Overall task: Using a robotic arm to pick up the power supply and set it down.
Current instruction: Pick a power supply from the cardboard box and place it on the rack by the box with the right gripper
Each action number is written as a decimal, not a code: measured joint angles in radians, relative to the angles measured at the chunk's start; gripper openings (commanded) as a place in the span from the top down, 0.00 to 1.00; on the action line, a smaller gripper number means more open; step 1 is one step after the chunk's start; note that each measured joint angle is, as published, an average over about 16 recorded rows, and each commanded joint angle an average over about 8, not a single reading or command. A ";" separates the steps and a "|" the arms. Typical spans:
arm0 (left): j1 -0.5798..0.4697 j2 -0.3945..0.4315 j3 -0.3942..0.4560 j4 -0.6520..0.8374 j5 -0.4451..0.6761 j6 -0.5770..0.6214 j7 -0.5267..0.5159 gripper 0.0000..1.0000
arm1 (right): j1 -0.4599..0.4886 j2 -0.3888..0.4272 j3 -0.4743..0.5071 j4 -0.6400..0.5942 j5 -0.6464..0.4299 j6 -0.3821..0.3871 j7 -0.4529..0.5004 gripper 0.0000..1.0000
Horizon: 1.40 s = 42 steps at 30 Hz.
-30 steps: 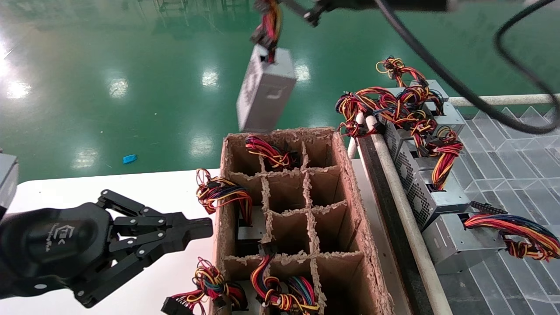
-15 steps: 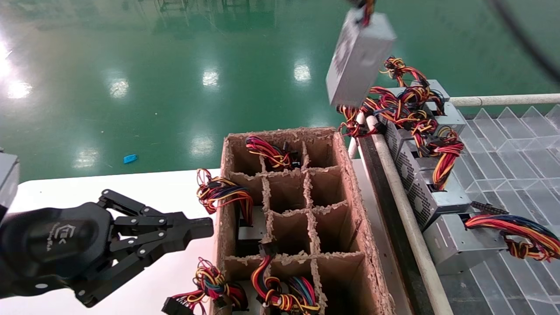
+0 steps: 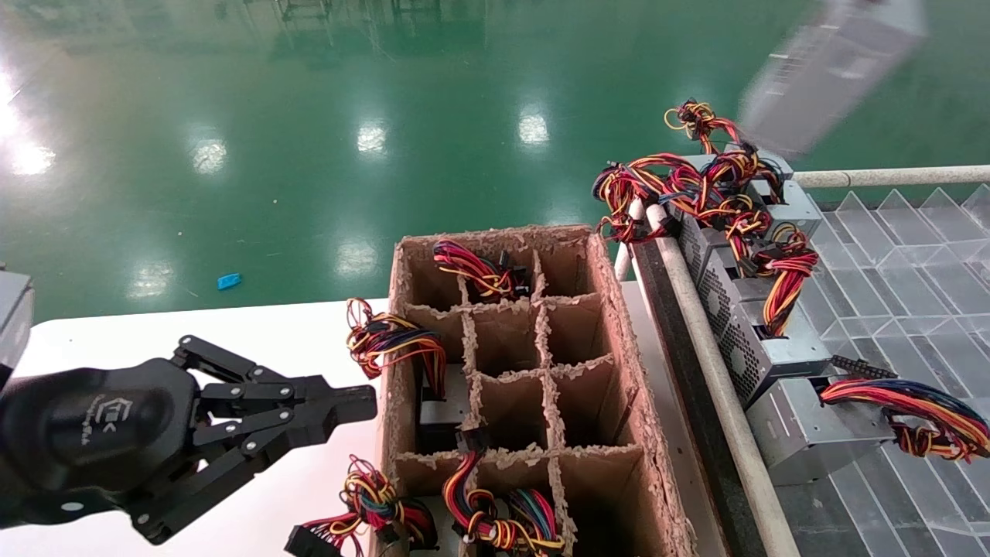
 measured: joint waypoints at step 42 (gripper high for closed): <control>0.000 0.000 0.000 0.000 0.000 0.000 0.000 1.00 | -0.056 0.280 -0.052 -0.003 0.174 -0.228 -0.009 1.00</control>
